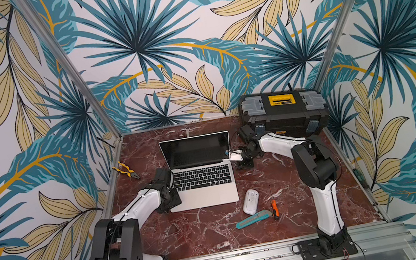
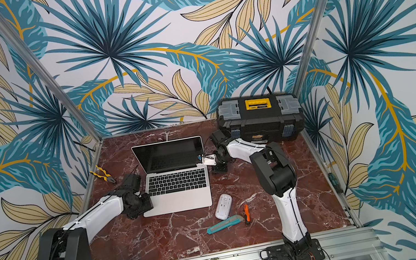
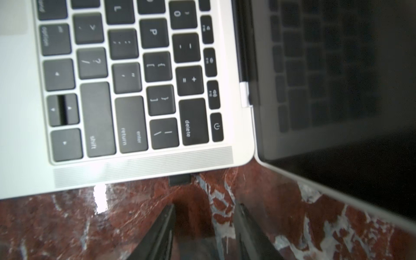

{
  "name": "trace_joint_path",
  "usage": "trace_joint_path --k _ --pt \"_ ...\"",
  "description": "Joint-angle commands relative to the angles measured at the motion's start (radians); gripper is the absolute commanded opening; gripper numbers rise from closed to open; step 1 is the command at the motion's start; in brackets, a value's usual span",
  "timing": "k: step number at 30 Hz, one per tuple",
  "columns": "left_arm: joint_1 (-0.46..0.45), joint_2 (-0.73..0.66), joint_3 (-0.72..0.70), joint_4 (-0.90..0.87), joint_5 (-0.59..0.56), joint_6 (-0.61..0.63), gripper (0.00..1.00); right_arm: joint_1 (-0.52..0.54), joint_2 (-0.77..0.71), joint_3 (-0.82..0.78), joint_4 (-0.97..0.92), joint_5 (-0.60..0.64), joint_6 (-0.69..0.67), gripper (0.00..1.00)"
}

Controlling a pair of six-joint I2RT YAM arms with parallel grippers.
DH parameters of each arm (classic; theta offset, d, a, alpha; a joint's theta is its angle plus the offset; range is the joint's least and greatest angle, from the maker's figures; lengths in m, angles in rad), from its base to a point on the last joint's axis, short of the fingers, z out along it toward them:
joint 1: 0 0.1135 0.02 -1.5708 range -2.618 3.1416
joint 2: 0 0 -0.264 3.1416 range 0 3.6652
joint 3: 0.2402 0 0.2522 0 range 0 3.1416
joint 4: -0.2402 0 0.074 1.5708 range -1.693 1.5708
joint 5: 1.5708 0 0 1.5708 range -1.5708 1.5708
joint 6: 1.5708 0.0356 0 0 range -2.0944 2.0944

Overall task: Remove the wireless mouse receiver from the laptop
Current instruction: Take out the USB plug from the USB port.

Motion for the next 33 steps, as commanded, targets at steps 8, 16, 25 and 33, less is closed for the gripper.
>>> trace_joint_path --k 8,16,25,33 --pt "0.006 0.021 -0.019 -0.005 -0.005 0.014 0.57 0.028 0.087 0.026 -0.113 -0.045 -0.022 0.44" --pt "0.006 0.021 -0.019 -0.005 -0.004 0.016 0.58 0.044 0.114 0.048 -0.13 -0.064 -0.026 0.43" --pt "0.006 0.004 -0.028 0.0 -0.005 0.014 0.58 0.045 0.142 0.079 -0.136 -0.078 -0.021 0.28" --pt "0.007 0.003 -0.031 0.002 -0.006 0.014 0.58 0.045 0.147 0.088 -0.127 -0.065 -0.017 0.16"
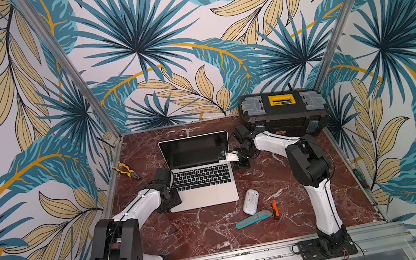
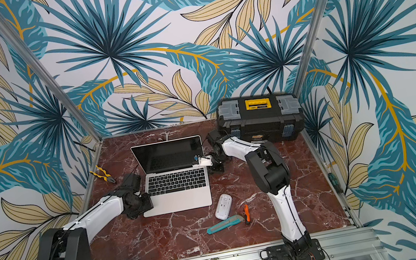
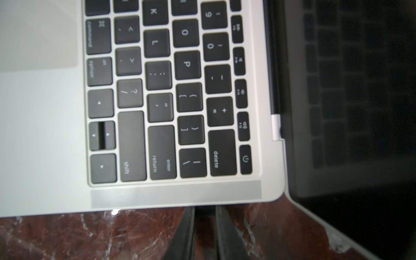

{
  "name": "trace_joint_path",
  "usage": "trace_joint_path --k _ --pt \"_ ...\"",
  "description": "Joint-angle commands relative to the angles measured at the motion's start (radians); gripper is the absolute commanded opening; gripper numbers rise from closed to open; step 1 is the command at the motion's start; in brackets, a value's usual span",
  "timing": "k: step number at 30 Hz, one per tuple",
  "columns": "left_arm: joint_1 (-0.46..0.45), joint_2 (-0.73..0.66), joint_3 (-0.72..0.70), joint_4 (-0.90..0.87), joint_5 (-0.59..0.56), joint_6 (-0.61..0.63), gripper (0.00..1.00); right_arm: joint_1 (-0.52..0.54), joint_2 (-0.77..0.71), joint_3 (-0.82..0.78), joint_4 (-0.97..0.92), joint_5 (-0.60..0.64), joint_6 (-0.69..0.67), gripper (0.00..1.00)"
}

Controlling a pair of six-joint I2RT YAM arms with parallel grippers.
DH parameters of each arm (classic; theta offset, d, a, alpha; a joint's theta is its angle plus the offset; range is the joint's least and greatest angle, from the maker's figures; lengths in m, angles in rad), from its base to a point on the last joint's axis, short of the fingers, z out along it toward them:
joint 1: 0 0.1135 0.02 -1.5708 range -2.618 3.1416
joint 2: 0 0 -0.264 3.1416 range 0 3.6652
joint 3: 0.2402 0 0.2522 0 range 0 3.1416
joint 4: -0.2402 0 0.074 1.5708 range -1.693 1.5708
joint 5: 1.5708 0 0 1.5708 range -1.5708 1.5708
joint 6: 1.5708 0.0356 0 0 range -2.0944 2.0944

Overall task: Remove the wireless mouse receiver from the laptop
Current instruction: Take out the USB plug from the USB port.

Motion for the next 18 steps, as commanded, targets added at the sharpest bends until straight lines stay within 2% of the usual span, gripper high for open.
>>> trace_joint_path --k 1,9,18 --pt "0.006 0.003 -0.027 -0.011 -0.004 0.013 0.58 0.021 0.073 -0.024 -0.015 0.012 -0.002 0.14" --pt "0.006 0.004 -0.026 -0.012 -0.009 0.012 0.58 0.017 0.021 -0.056 0.008 0.068 -0.015 0.0" --pt "0.006 0.008 -0.024 -0.013 -0.012 0.012 0.58 -0.037 -0.054 -0.154 0.051 0.132 -0.002 0.0"
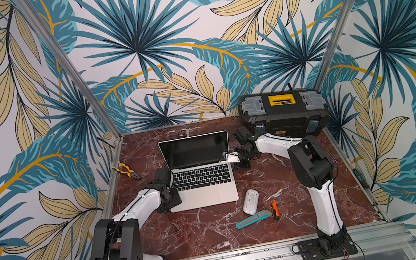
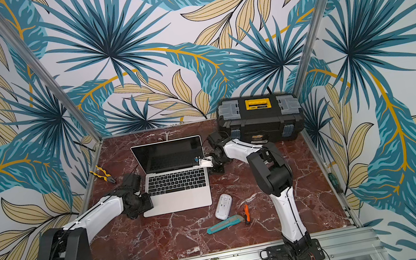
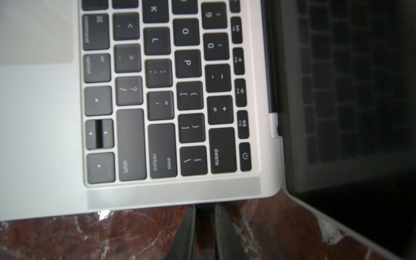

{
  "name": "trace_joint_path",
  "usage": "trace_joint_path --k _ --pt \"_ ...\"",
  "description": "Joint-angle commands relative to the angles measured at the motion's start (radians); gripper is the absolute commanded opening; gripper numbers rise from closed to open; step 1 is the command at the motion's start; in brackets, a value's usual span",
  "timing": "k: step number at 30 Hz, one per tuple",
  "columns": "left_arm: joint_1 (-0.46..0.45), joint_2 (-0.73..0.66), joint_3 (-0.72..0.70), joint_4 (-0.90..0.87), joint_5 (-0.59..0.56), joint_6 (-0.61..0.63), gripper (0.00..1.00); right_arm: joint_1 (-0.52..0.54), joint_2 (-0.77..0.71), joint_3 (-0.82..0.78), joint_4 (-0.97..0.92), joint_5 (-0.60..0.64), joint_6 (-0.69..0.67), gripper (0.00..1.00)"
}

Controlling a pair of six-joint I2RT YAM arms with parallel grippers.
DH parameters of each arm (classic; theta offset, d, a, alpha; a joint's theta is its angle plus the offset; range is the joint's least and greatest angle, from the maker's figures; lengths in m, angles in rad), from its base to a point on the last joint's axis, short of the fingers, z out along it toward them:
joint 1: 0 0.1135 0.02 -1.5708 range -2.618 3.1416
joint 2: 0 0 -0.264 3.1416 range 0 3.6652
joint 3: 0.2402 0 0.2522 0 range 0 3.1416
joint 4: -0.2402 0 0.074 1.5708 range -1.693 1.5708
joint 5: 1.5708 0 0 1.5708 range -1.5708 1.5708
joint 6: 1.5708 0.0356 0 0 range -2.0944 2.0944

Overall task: Remove the wireless mouse receiver from the laptop
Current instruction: Take out the USB plug from the USB port.

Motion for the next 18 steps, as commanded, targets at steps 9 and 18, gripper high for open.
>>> trace_joint_path --k 9,18 --pt "0.006 0.005 -0.026 -0.015 -0.016 0.011 0.59 -0.103 -0.062 -0.117 -0.058 0.093 0.052 0.0" --pt "0.006 -0.142 -0.075 0.009 -0.021 0.008 0.67 -0.105 -0.27 -0.236 0.108 -0.087 0.275 0.0"
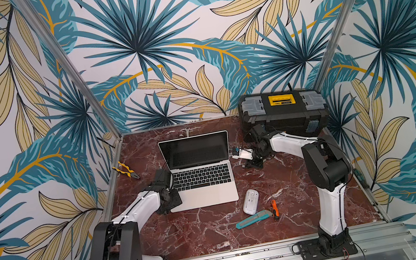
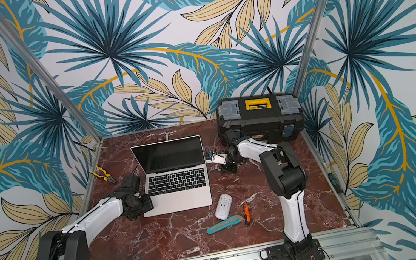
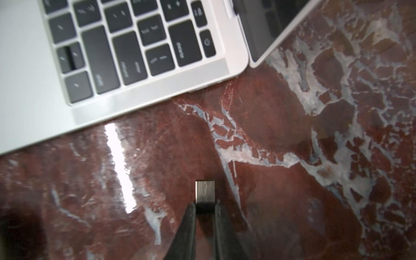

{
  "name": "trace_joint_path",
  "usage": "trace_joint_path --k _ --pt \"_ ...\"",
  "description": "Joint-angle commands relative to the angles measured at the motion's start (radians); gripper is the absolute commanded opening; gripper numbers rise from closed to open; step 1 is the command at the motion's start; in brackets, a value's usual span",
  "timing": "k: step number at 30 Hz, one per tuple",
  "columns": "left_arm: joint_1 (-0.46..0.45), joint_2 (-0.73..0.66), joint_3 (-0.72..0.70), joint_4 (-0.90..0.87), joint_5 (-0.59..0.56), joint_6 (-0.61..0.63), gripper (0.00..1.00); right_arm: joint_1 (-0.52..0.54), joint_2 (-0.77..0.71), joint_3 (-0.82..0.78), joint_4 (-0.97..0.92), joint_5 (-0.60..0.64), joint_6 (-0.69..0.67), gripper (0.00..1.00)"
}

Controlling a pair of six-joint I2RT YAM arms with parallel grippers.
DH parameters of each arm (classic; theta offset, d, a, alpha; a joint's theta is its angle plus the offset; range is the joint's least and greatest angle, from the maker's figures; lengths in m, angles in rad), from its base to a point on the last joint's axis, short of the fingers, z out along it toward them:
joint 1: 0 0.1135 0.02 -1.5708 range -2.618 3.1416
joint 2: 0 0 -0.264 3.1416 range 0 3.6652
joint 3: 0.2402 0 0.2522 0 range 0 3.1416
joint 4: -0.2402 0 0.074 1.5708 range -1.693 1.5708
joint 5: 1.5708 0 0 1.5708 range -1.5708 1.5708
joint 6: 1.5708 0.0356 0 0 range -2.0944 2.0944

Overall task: Remove the wireless mouse receiver from the laptop
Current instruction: Take out the USB plug from the USB port, then adjust the mouse at the center of the board.

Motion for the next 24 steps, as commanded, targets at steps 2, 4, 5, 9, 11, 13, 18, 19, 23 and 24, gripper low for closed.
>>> trace_joint_path --k 2,4,5,9,11,13,18,19,23,24 --pt "-0.002 -0.209 -0.06 0.02 0.006 0.01 0.69 0.012 -0.19 -0.107 0.143 -0.114 0.181 0.0" --pt "-0.019 -0.333 -0.062 0.015 0.024 0.012 0.71 0.018 -0.274 -0.183 0.24 -0.126 0.263 0.0" --pt "-0.035 -0.384 -0.055 0.012 0.032 0.017 0.72 0.019 -0.328 -0.235 0.291 -0.127 0.302 0.0" --pt "-0.182 -0.518 -0.034 0.05 0.063 0.014 0.75 0.02 -0.489 -0.407 0.448 -0.084 0.438 0.0" --pt "-0.302 -0.514 -0.034 0.093 0.053 -0.012 0.76 0.019 -0.565 -0.489 0.502 -0.056 0.491 0.0" --pt "-0.452 -0.478 -0.033 0.161 0.001 -0.039 0.77 0.019 -0.639 -0.557 0.551 -0.037 0.534 0.0" --pt "-0.774 -0.232 0.019 0.383 -0.106 -0.093 0.79 0.007 -0.762 -0.662 0.622 -0.004 0.626 0.0" --pt "-0.819 -0.173 0.04 0.413 -0.127 -0.098 0.79 0.002 -0.774 -0.674 0.631 -0.005 0.637 0.0" --pt "-0.936 0.038 0.144 0.477 -0.167 -0.12 0.82 -0.008 -0.793 -0.706 0.642 0.011 0.671 0.0" --pt "-0.954 0.08 0.163 0.489 -0.173 -0.126 0.85 -0.008 -0.795 -0.712 0.645 0.009 0.674 0.0"
